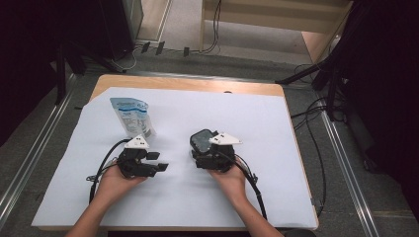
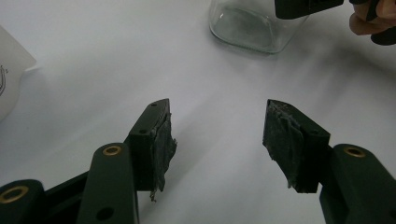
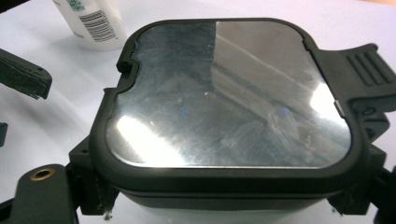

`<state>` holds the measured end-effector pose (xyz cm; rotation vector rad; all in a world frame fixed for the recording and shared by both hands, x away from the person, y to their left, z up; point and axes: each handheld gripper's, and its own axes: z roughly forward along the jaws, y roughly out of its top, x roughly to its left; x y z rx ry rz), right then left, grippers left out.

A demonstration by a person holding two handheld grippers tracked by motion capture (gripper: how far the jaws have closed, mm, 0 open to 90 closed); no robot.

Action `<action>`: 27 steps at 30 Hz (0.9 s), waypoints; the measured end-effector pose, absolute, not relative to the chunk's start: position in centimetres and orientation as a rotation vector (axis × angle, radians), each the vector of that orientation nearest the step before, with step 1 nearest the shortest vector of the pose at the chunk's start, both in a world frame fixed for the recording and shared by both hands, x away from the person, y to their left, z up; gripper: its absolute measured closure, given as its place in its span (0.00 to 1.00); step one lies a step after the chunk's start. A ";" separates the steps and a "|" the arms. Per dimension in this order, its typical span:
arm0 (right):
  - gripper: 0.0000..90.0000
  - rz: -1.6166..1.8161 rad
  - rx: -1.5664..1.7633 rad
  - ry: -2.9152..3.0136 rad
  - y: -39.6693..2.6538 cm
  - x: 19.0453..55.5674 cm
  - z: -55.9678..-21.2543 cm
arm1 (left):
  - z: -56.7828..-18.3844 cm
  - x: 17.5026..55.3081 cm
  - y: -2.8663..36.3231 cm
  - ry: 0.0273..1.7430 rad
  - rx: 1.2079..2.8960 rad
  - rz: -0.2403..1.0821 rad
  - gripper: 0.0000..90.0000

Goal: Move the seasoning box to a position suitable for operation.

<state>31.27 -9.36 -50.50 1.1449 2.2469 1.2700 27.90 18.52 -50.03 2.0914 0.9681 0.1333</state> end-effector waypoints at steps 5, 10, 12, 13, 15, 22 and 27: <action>0.15 1.264 1.128 2.281 -9.4 31.3 -50.7 | -50.0 28.0 18.4 0.965 2.088 0.139 0.48; 0.14 1.272 1.133 2.302 -9.8 31.1 -50.4 | -49.9 28.2 18.3 0.957 2.094 0.144 0.48; 0.14 1.279 1.121 2.309 -10.1 30.9 -50.1 | -49.9 28.2 18.3 0.958 2.089 0.146 0.48; 0.14 1.285 1.120 2.312 -10.2 30.8 -49.9 | -49.9 28.3 18.2 0.959 2.085 0.146 0.48; 0.15 1.303 1.125 2.315 -10.7 30.5 -49.4 | -49.8 28.4 18.3 0.955 2.084 0.147 0.49; 0.17 1.313 1.127 2.342 -12.6 29.5 -48.4 | -49.5 28.4 17.9 0.951 2.064 0.133 0.66; 0.24 1.359 1.145 2.314 -14.7 28.8 -47.5 | -48.9 28.7 17.5 0.931 2.053 0.096 0.90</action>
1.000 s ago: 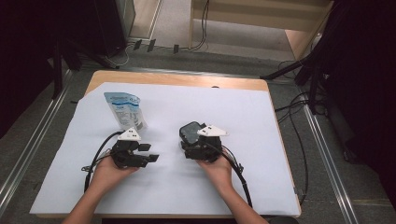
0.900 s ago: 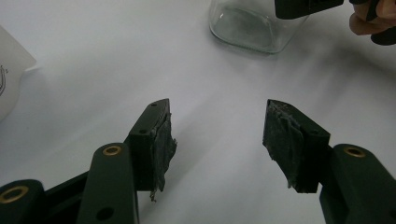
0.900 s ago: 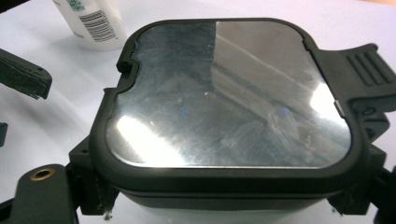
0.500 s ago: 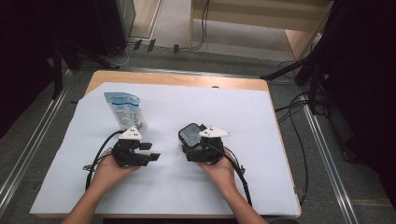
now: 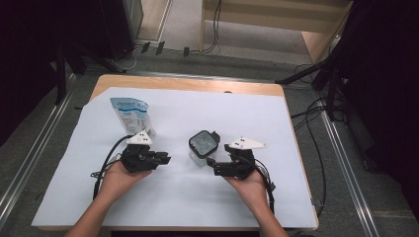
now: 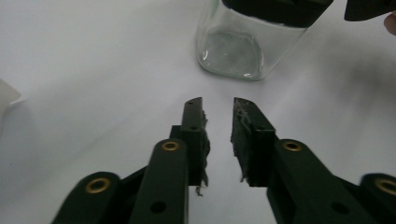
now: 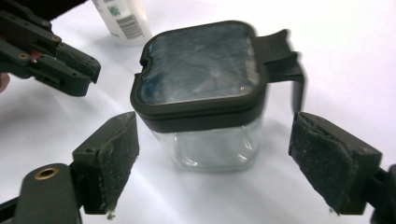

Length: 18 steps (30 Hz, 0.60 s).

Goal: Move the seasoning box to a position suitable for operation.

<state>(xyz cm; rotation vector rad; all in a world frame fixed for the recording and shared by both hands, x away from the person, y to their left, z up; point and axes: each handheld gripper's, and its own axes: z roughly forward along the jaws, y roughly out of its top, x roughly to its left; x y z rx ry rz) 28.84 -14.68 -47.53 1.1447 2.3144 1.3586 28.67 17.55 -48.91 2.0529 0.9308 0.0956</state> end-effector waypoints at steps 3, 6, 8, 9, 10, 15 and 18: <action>0.29 1.361 1.145 2.303 -15.5 28.8 -47.3 | -48.5 29.1 17.3 0.925 2.049 0.068 0.96; 0.40 1.365 1.144 2.296 -16.6 29.3 -47.1 | -48.2 29.7 16.8 0.931 2.038 0.037 0.99; 0.47 1.370 1.145 2.303 -17.1 29.7 -47.1 | -48.0 30.1 16.2 0.933 2.069 0.048 1.00; 0.50 1.369 1.148 2.306 -17.2 29.9 -47.2 | -47.9 30.3 16.0 0.930 2.077 0.043 1.00; 0.58 1.382 1.148 2.318 -17.5 30.5 -47.3 | -47.8 30.4 15.7 0.926 2.075 0.044 1.00; 0.75 1.352 1.118 2.326 -17.4 31.5 -47.8 | -47.8 30.7 14.6 0.926 2.061 0.046 1.00; 0.87 1.338 1.112 2.329 -17.4 32.2 -48.2 | -48.2 30.8 14.1 0.927 2.069 0.042 1.00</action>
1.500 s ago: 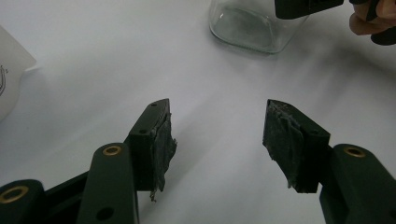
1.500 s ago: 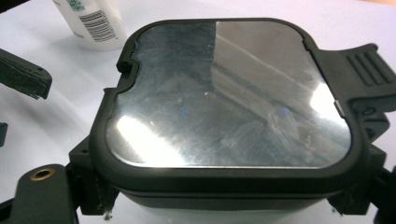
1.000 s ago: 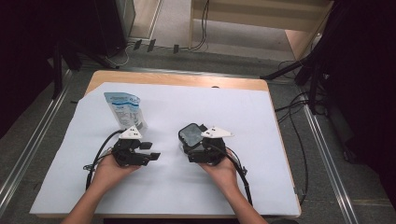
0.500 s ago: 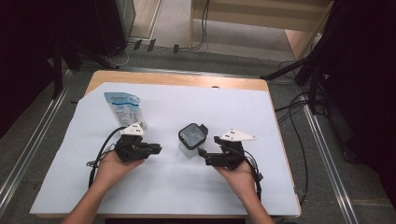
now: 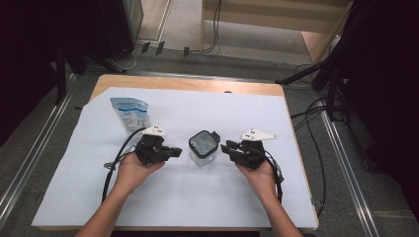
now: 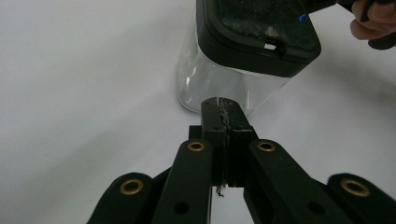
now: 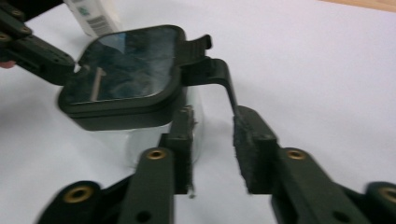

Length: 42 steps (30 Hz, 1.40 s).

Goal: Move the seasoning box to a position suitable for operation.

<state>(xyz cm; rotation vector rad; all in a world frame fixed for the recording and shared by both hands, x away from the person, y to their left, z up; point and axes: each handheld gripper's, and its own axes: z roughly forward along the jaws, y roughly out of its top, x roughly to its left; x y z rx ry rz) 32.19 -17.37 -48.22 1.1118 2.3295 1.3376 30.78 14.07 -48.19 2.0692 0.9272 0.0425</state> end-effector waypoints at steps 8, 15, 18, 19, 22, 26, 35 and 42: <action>1.00 1.357 1.153 2.392 -16.8 33.5 -49.6 | -48.8 30.6 13.0 0.900 2.091 0.070 1.00; 1.00 1.366 1.152 2.389 -16.3 33.5 -49.8 | -49.1 30.8 12.1 0.886 2.076 0.070 1.00; 1.00 1.368 1.156 2.384 -16.2 33.5 -49.8 | -49.2 30.8 11.9 0.887 2.078 0.070 1.00; 1.00 1.369 1.154 2.388 -16.1 33.5 -49.7 | -49.2 30.8 11.9 0.885 2.078 0.068 1.00; 1.00 1.371 1.129 2.380 -15.6 33.5 -49.7 | -49.3 30.9 11.7 0.886 2.076 0.060 1.00; 1.00 1.366 1.136 2.375 -15.6 33.5 -49.7 | -49.3 31.0 11.7 0.888 2.077 0.058 1.00; 1.00 1.355 1.161 2.376 -15.4 33.1 -49.6 | -49.3 31.1 11.9 0.895 2.077 0.058 1.00; 1.00 1.360 1.159 2.393 -15.0 32.5 -49.5 | -49.2 31.4 12.6 0.912 2.076 0.071 1.00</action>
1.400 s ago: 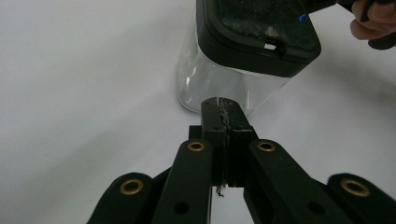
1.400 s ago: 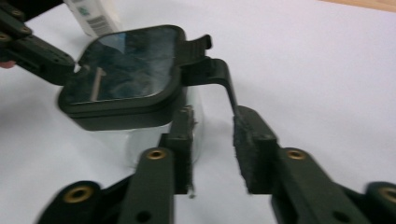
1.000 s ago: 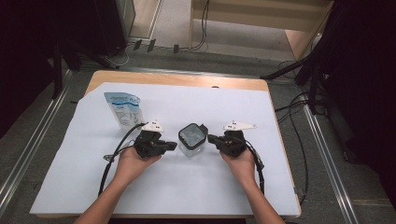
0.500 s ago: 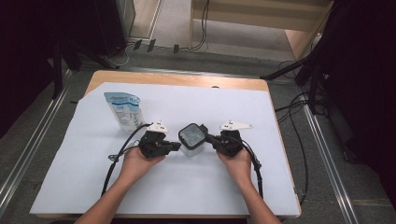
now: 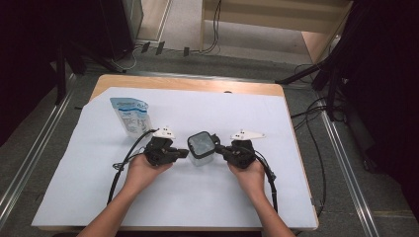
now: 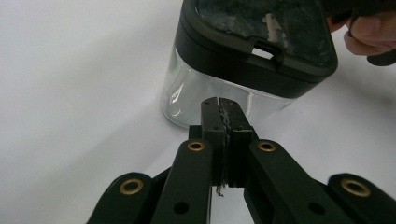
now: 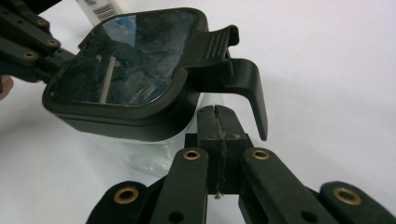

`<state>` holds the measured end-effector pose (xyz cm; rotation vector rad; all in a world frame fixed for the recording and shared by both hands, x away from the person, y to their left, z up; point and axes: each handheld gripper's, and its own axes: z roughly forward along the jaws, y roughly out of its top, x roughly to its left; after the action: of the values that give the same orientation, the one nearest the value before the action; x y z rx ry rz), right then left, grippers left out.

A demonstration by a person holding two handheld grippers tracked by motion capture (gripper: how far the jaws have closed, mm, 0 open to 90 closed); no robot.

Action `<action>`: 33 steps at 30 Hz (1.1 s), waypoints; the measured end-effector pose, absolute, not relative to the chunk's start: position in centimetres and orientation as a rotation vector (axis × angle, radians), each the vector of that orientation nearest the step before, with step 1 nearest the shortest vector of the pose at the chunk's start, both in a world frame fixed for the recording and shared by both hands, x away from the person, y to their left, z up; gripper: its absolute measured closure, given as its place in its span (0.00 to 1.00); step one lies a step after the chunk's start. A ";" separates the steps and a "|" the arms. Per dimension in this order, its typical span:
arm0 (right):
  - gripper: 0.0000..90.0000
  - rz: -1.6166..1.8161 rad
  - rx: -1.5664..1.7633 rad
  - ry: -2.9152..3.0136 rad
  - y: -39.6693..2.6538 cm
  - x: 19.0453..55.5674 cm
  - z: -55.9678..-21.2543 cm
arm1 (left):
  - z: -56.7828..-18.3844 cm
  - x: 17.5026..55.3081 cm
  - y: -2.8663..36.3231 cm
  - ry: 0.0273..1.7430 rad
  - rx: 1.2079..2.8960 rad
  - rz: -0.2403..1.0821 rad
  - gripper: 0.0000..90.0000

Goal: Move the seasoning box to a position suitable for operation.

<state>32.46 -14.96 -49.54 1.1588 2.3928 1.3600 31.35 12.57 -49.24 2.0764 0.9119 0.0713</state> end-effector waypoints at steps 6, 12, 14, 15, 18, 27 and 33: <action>1.00 1.358 1.155 2.412 -14.6 31.8 -49.5 | -49.3 31.6 13.0 0.930 2.068 0.079 1.00; 1.00 1.364 1.147 2.433 -14.4 31.1 -49.5 | -49.4 32.0 13.4 0.941 2.061 0.077 1.00; 1.00 1.366 1.140 2.438 -14.4 31.1 -49.5 | -49.4 32.1 13.5 0.941 2.057 0.076 1.00; 1.00 1.368 1.138 2.439 -14.3 30.9 -49.5 | -49.4 32.1 13.5 0.936 2.054 0.070 1.00; 1.00 1.356 1.124 2.448 -14.3 30.8 -49.4 | -49.5 32.3 13.7 0.929 2.056 0.059 1.00; 1.00 1.351 1.085 2.466 -15.5 30.1 -48.3 | -48.7 32.2 15.1 0.900 2.042 0.055 0.86; 0.88 1.380 1.124 2.445 -17.3 30.6 -47.7 | -48.1 31.4 15.2 0.824 2.068 0.065 0.62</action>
<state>30.62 -17.27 -47.74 1.1241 2.4446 1.3799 31.43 15.19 -48.05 2.0676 0.8238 0.0652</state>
